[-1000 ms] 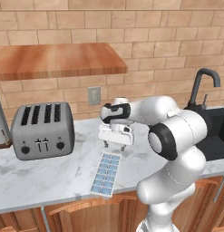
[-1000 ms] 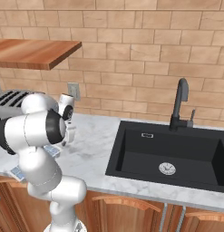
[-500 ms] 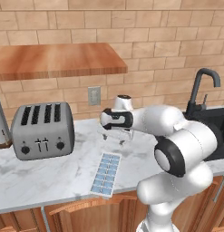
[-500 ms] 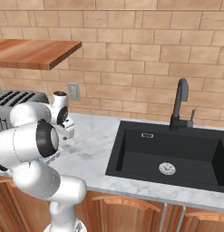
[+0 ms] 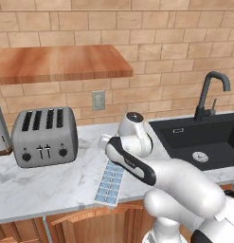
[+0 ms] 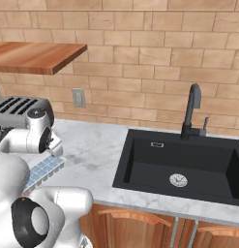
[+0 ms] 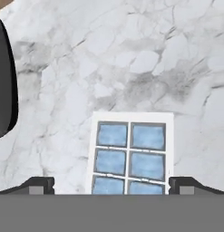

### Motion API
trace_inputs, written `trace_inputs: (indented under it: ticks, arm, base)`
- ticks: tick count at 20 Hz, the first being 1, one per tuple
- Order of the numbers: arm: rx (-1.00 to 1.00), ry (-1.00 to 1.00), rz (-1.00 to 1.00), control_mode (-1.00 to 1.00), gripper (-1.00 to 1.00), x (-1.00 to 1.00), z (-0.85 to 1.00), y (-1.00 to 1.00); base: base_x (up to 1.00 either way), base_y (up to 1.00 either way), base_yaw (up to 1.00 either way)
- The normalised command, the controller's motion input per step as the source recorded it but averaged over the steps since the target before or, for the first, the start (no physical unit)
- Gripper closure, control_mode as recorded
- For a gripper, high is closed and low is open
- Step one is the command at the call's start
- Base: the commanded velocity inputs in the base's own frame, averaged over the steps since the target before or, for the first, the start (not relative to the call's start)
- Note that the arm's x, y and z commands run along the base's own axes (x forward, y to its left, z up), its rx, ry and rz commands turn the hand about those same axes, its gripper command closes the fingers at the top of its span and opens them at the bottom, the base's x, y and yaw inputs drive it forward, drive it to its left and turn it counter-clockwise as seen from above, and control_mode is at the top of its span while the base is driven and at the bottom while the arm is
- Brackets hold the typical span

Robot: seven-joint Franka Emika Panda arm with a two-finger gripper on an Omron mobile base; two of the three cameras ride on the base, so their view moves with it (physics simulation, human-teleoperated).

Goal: The ice cube tray has been filled with water. Take the tray and place it in the freezer to make ice. Close the freezer door after placing the tray.

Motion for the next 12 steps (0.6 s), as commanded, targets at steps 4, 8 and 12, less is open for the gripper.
trace_inputs:
  ticks: [4,8,12]
  arm:
    - [-0.04,0.0,0.05,-1.0,-1.0,-0.65,0.61,0.45]
    - [-0.22,0.0,0.06,-1.0,-1.0,-0.74,0.43,0.43]
    - [-0.49,0.03,0.13,-1.0,-1.0,-0.8,0.15,0.42]
  base:
    - [0.0,0.0,0.0]
    - [0.0,0.0,0.0]
    - [0.0,0.0,0.0]
